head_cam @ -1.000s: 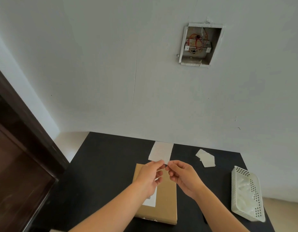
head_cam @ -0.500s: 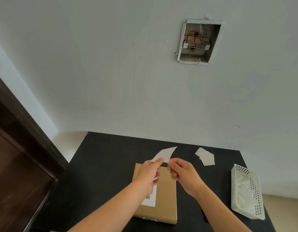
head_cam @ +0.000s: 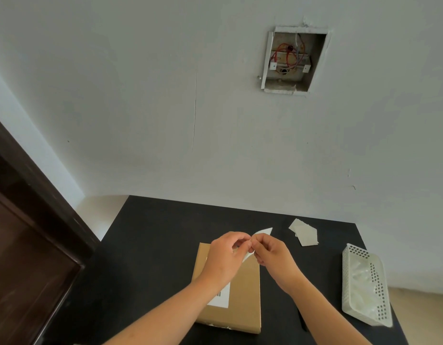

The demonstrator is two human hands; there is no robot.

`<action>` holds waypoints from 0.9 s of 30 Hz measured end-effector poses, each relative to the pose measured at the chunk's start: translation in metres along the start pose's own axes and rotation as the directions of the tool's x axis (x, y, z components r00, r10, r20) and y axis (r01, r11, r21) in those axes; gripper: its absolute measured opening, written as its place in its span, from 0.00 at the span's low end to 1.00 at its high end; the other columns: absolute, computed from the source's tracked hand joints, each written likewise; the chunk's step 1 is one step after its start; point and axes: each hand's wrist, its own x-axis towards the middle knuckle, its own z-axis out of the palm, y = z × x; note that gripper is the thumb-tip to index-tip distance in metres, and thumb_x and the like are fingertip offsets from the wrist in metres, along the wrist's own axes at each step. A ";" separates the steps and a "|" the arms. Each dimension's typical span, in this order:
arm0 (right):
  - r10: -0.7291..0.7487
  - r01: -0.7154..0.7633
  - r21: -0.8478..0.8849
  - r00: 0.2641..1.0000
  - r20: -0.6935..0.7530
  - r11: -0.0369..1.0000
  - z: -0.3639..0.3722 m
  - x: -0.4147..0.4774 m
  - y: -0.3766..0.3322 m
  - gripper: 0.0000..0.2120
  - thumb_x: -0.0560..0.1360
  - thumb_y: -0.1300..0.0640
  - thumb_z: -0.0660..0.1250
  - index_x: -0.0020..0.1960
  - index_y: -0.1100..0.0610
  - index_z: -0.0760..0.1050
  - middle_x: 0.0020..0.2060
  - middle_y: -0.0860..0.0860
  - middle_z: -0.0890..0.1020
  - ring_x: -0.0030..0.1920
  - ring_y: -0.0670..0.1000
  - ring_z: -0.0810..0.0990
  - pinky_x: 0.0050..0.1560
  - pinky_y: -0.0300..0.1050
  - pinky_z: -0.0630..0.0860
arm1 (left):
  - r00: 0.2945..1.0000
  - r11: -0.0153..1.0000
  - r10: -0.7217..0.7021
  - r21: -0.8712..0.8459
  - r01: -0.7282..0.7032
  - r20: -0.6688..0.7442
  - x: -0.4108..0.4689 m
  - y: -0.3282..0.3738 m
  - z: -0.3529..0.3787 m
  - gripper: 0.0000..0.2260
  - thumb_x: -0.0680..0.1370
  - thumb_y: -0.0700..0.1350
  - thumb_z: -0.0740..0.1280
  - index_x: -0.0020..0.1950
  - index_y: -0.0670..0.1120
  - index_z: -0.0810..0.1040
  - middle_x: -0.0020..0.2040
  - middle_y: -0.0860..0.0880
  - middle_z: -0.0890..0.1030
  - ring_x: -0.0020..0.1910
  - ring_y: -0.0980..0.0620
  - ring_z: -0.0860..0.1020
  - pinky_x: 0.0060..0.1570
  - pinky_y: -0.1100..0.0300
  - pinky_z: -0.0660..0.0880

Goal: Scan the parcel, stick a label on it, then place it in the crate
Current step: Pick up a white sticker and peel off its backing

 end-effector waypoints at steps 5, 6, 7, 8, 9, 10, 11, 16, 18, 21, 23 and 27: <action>-0.019 0.016 -0.071 0.999 -0.040 0.997 -0.001 -0.001 0.002 0.14 0.84 0.55 0.63 0.42 0.49 0.82 0.30 0.42 0.80 0.29 0.40 0.73 0.33 0.33 0.72 | 0.997 0.996 -0.072 -0.054 0.074 0.034 0.003 -0.001 0.000 0.05 0.81 0.49 0.72 0.51 0.60 0.84 0.47 0.62 0.85 0.51 0.66 0.81 0.49 0.75 0.76; -0.022 0.018 -0.084 0.999 -0.045 0.996 -0.001 -0.001 0.002 0.13 0.84 0.56 0.63 0.43 0.50 0.81 0.30 0.42 0.80 0.29 0.40 0.74 0.33 0.31 0.72 | 0.995 0.994 -0.087 -0.058 0.089 0.039 0.004 -0.002 0.000 0.05 0.81 0.50 0.72 0.50 0.61 0.84 0.46 0.63 0.85 0.51 0.66 0.81 0.48 0.75 0.76; -0.026 0.021 -0.100 0.998 -0.049 0.995 -0.001 -0.002 0.002 0.13 0.84 0.56 0.63 0.43 0.50 0.81 0.30 0.41 0.80 0.30 0.39 0.75 0.33 0.31 0.72 | 0.994 0.993 -0.101 -0.062 0.103 0.040 0.004 -0.002 0.000 0.05 0.80 0.50 0.72 0.49 0.62 0.84 0.45 0.64 0.85 0.51 0.67 0.81 0.47 0.76 0.76; -0.031 0.025 -0.118 0.998 -0.052 0.993 -0.001 -0.002 0.002 0.12 0.84 0.56 0.64 0.43 0.51 0.81 0.31 0.40 0.80 0.30 0.39 0.75 0.34 0.30 0.72 | 0.993 0.991 -0.112 -0.070 0.115 0.040 0.005 -0.003 0.000 0.05 0.80 0.51 0.72 0.49 0.63 0.84 0.44 0.65 0.85 0.50 0.67 0.81 0.47 0.76 0.76; -0.037 0.030 -0.136 0.998 -0.055 0.990 -0.002 -0.002 0.002 0.12 0.84 0.56 0.64 0.43 0.52 0.81 0.31 0.40 0.81 0.31 0.38 0.76 0.35 0.30 0.73 | 0.991 0.988 -0.124 -0.083 0.127 0.041 0.005 -0.004 0.001 0.05 0.80 0.51 0.72 0.49 0.62 0.85 0.44 0.65 0.85 0.50 0.67 0.81 0.46 0.76 0.76; -0.043 0.034 -0.154 0.997 -0.057 0.988 -0.002 -0.002 0.002 0.12 0.83 0.57 0.64 0.43 0.52 0.81 0.32 0.39 0.81 0.32 0.38 0.76 0.36 0.29 0.73 | 0.990 0.986 -0.135 -0.094 0.139 0.044 0.006 -0.005 0.002 0.04 0.80 0.51 0.72 0.49 0.61 0.85 0.44 0.64 0.86 0.50 0.66 0.81 0.46 0.75 0.76; -0.047 0.036 -0.171 0.997 -0.060 0.985 -0.001 -0.003 0.002 0.11 0.83 0.57 0.64 0.43 0.52 0.81 0.33 0.39 0.81 0.34 0.38 0.77 0.37 0.29 0.73 | 0.988 0.983 -0.145 -0.102 0.149 0.047 0.006 -0.006 0.002 0.04 0.80 0.51 0.72 0.50 0.60 0.86 0.45 0.63 0.86 0.50 0.66 0.82 0.46 0.75 0.77; -0.069 0.051 -0.219 0.995 -0.073 0.974 0.001 -0.004 0.004 0.11 0.83 0.56 0.65 0.43 0.49 0.80 0.38 0.44 0.83 0.42 0.41 0.81 0.43 0.29 0.76 | 0.981 0.975 -0.178 -0.122 0.187 0.079 0.006 -0.010 0.001 0.04 0.80 0.52 0.71 0.51 0.57 0.87 0.47 0.60 0.86 0.51 0.65 0.82 0.47 0.73 0.78; -0.070 0.051 -0.229 0.994 -0.078 0.972 0.003 -0.005 0.005 0.11 0.83 0.55 0.65 0.42 0.48 0.80 0.38 0.41 0.83 0.43 0.42 0.81 0.42 0.30 0.77 | 0.982 0.978 -0.169 -0.106 0.178 0.083 0.005 -0.012 0.000 0.05 0.81 0.52 0.71 0.52 0.56 0.87 0.48 0.60 0.86 0.51 0.64 0.82 0.47 0.72 0.78; -0.057 0.034 -0.231 0.994 -0.093 0.972 0.007 -0.006 0.007 0.12 0.83 0.56 0.65 0.42 0.48 0.80 0.40 0.38 0.83 0.43 0.44 0.81 0.42 0.31 0.77 | 0.989 0.991 -0.116 -0.060 0.121 0.092 0.005 -0.015 -0.002 0.03 0.80 0.52 0.71 0.52 0.58 0.85 0.48 0.61 0.86 0.51 0.63 0.82 0.50 0.71 0.79; -0.047 0.024 -0.218 0.994 -0.101 0.976 0.009 -0.006 0.008 0.13 0.83 0.58 0.64 0.42 0.49 0.80 0.39 0.39 0.83 0.43 0.46 0.81 0.42 0.32 0.77 | 0.993 0.997 -0.061 -0.029 0.064 0.105 0.003 -0.017 -0.004 0.03 0.80 0.51 0.73 0.51 0.61 0.83 0.48 0.61 0.85 0.52 0.63 0.81 0.51 0.71 0.78; -0.024 0.006 -0.218 0.996 -0.083 0.976 0.011 -0.006 0.008 0.13 0.83 0.57 0.64 0.41 0.50 0.79 0.38 0.40 0.83 0.37 0.42 0.79 0.38 0.32 0.76 | 0.997 1.000 -0.008 0.000 0.008 0.074 0.001 -0.024 -0.004 0.03 0.80 0.50 0.73 0.51 0.59 0.84 0.48 0.62 0.84 0.52 0.63 0.81 0.50 0.71 0.78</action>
